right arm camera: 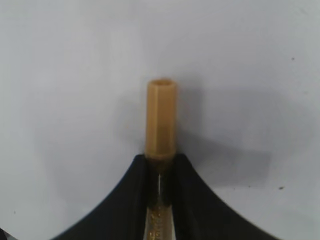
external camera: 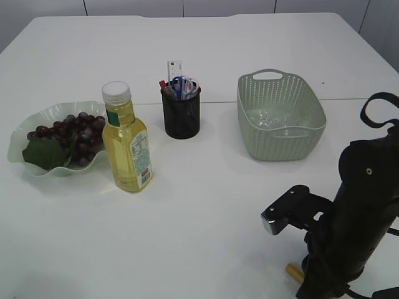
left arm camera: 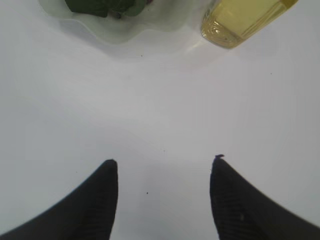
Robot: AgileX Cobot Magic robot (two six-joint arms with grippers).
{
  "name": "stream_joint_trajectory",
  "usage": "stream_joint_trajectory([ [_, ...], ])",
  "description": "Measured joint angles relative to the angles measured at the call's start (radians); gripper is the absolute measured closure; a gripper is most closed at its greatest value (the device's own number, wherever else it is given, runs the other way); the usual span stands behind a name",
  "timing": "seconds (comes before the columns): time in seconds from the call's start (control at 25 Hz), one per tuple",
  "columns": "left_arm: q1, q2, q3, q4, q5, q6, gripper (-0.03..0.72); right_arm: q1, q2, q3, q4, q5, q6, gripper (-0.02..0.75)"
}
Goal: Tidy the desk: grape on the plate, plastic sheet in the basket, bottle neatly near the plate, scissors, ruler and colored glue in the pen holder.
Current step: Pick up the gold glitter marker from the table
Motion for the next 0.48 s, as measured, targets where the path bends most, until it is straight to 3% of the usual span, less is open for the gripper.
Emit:
stream_joint_trajectory([
  [0.48, 0.000, 0.000, 0.000, 0.000, 0.000, 0.000, 0.256, 0.000, -0.019, -0.050, 0.047, 0.051, -0.008, 0.650],
])
